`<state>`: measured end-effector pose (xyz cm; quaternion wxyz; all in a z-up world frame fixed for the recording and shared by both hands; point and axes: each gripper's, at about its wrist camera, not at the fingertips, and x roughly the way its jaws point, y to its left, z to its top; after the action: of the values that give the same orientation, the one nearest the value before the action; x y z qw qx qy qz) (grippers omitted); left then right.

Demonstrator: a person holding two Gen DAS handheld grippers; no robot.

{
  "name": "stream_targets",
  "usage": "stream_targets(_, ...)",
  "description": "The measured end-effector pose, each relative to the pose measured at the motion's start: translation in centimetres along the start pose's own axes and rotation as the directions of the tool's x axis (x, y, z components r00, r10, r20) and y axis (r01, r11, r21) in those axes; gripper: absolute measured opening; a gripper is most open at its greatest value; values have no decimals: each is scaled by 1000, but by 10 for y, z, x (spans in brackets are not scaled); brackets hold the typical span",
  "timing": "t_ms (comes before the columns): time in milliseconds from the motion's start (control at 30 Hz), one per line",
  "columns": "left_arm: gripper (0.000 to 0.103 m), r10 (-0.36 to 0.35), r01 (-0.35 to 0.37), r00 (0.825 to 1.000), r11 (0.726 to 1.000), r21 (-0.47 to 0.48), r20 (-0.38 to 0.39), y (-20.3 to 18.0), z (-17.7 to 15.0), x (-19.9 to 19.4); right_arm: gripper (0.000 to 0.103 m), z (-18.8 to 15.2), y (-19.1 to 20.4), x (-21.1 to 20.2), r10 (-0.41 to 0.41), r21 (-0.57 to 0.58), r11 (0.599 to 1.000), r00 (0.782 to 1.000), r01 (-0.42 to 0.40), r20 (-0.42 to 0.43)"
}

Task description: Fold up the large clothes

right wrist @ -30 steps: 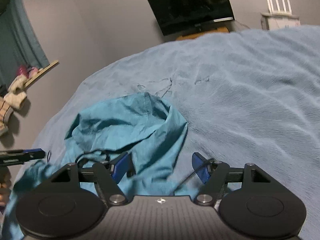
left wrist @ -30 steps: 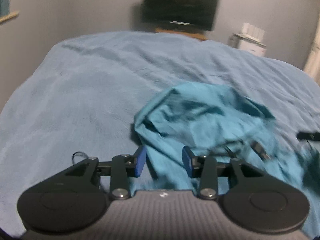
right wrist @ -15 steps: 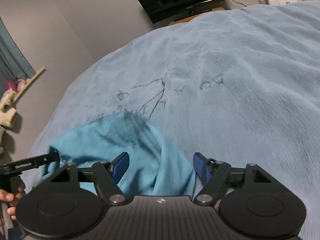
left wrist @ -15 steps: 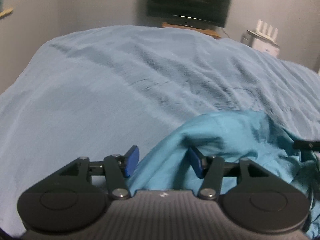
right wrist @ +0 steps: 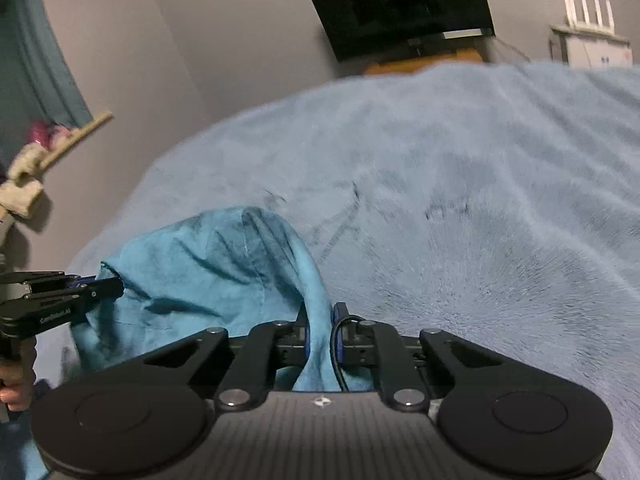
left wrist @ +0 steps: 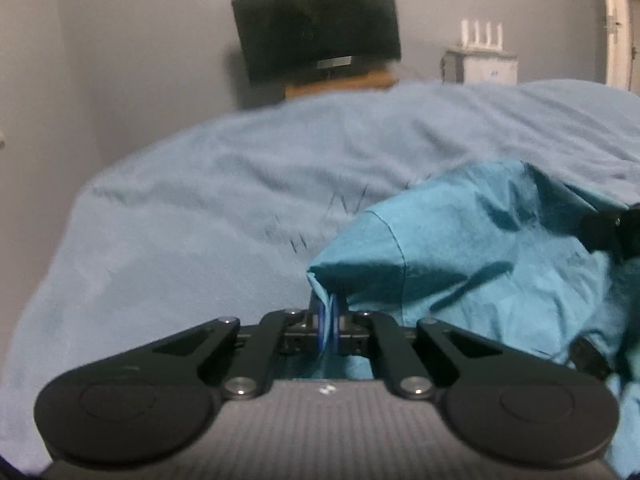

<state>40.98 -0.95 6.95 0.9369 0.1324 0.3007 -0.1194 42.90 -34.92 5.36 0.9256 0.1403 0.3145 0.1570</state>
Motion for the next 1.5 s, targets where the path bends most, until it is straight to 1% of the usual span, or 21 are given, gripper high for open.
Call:
stream_targets(67,0,-3,2,999,1000,12,53,-1,-4,-33,11,-7,11,-27,18,-18,1000,999,-17,39)
stream_targets(167,0,-35,33,992,999,14,124,1,-19,-89,10,-21,23,-68,40,-50,998,996,-36,83)
stream_targets(300,0,-82,80,986,997,13,143,0,-59,-150,8,-60,39,-115,41,-102,994,994,-31,102)
stream_targets(400,0,-114,112,987,993,30,110,-7,-97,-181,8,-94,46,-137,19,-139,990,995,-5,93)
stream_targets(567,0,-150,149,989,986,72,6,-20,-154,-201,9,-137,51,-150,-24,-173,984,998,32,51)
stream_targets(700,0,-162,168,985,980,103,-59,-25,-177,-206,11,-165,63,-146,-84,-291,954,996,77,-13)
stream_targets(767,0,-171,179,982,978,107,-75,-23,-177,-212,20,-170,66,-141,-124,-338,935,992,106,-30)
stream_targets(833,0,-196,204,977,973,108,-85,-17,-173,-221,20,-174,65,-142,-148,-361,925,987,117,-60)
stream_targets(933,0,-224,230,973,964,135,-54,-8,-165,-250,22,-173,67,-158,-137,-379,919,989,107,-53)
stream_targets(1000,0,-256,258,966,958,122,-36,1,-152,-263,28,-167,68,-176,-89,-368,927,995,69,-38)
stream_targets(1067,0,-268,268,963,956,116,-14,5,-139,-274,38,-158,76,-196,-5,-385,923,1000,-5,-25)
stream_targets(1133,0,-290,286,957,948,141,4,1,-125,-282,61,-151,94,-208,28,-464,885,1000,-30,-11)
stream_targets(1167,3,-296,291,955,943,160,11,-3,-119,-284,70,-148,102,-209,46,-497,867,999,-50,-20)
stream_targets(1200,6,-299,292,954,940,175,12,-10,-111,-283,73,-144,111,-208,61,-525,848,998,-67,-28)
stream_targets(1267,10,-314,309,949,929,205,-10,-26,-99,-276,75,-138,126,-202,76,-579,810,996,-87,-44)
stream_targets(1300,20,-332,331,943,917,221,-32,-34,-94,-270,75,-137,134,-198,71,-613,785,996,-88,-51)
stream_targets(1333,26,-349,352,935,903,244,-56,-42,-92,-264,75,-136,140,-193,67,-640,763,996,-92,-64)
stream_targets(1367,37,-353,361,932,890,280,-78,-52,-92,-258,75,-136,146,-186,62,-664,741,995,-98,-78)
stream_targets(1400,44,-343,355,934,878,322,-95,-61,-92,-251,75,-136,153,-179,54,-688,719,994,-103,-91)
stream_targets(1433,44,-324,342,940,867,362,-111,-69,-92,-241,73,-136,156,-171,43,-709,698,994,-102,-101)
stream_targets(1500,44,-281,308,951,859,408,-126,-81,-96,-227,70,-137,163,-156,11,-737,669,993,-95,-117)
